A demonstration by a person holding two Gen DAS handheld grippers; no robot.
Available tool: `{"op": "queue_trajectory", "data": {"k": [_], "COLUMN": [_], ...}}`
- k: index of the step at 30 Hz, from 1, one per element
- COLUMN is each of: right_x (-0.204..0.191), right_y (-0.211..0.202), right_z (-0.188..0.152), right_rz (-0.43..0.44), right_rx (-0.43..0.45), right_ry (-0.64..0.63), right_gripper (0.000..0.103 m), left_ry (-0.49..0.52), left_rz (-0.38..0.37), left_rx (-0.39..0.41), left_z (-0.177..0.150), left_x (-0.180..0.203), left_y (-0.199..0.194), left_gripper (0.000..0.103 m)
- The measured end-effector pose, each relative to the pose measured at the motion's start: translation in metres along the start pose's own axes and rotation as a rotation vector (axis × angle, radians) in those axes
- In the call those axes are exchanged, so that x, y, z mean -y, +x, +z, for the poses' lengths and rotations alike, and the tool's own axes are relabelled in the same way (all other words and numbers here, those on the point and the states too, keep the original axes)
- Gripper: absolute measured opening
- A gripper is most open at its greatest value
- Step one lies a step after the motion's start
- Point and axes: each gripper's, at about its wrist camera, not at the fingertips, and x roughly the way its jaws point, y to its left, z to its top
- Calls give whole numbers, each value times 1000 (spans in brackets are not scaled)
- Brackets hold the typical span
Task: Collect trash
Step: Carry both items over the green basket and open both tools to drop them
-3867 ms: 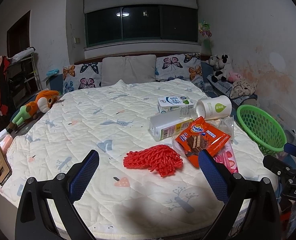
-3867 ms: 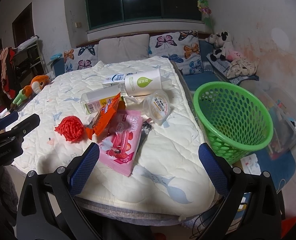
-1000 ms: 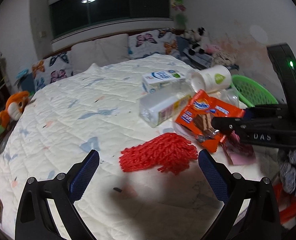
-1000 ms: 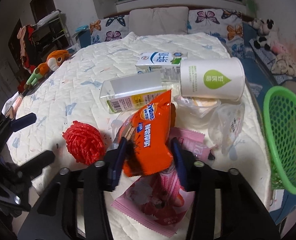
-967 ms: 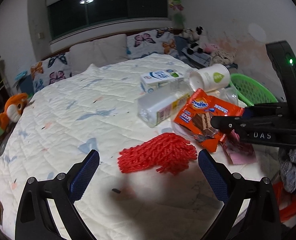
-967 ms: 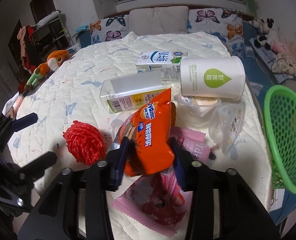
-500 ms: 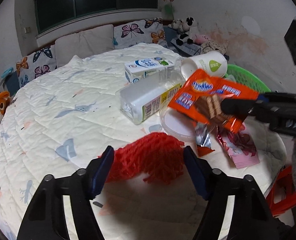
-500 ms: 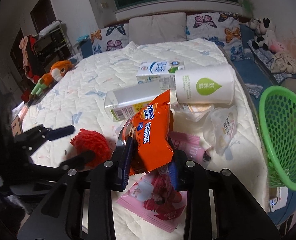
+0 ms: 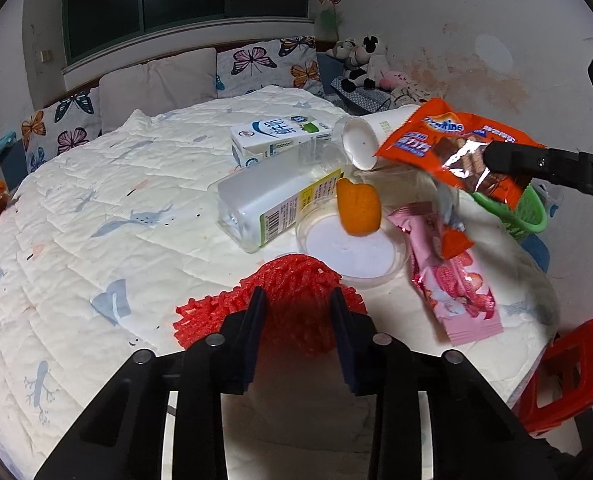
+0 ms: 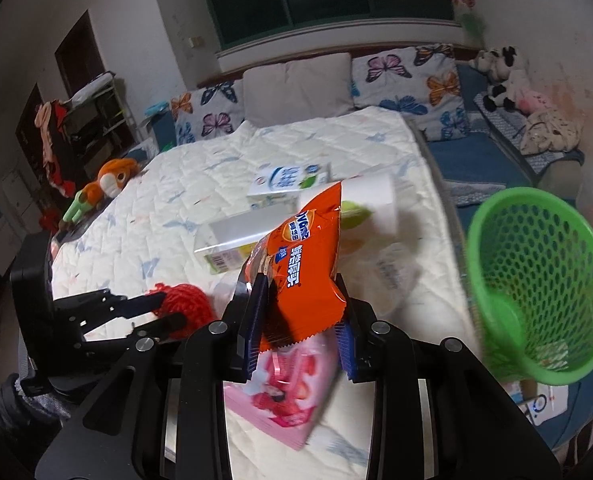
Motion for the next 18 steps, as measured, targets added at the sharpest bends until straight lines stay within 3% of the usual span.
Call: {"op": "queue_trajectory", "data": {"k": [7,18], "right_x": [37,119], "right_y": [-22,-39], "right_z": [2,-3], "right_rz": [-52,-218], "right_rx": [39,60], "right_ry": [52,132], "right_gripper": [32,32], "left_ry": [-15,22], "left_rz": [-21,-134], "left_rx": [30,101], "left_z": [11,71], "left_x": [6,50], "left_y": [-22,-35], "left_gripper": [28,28]}}
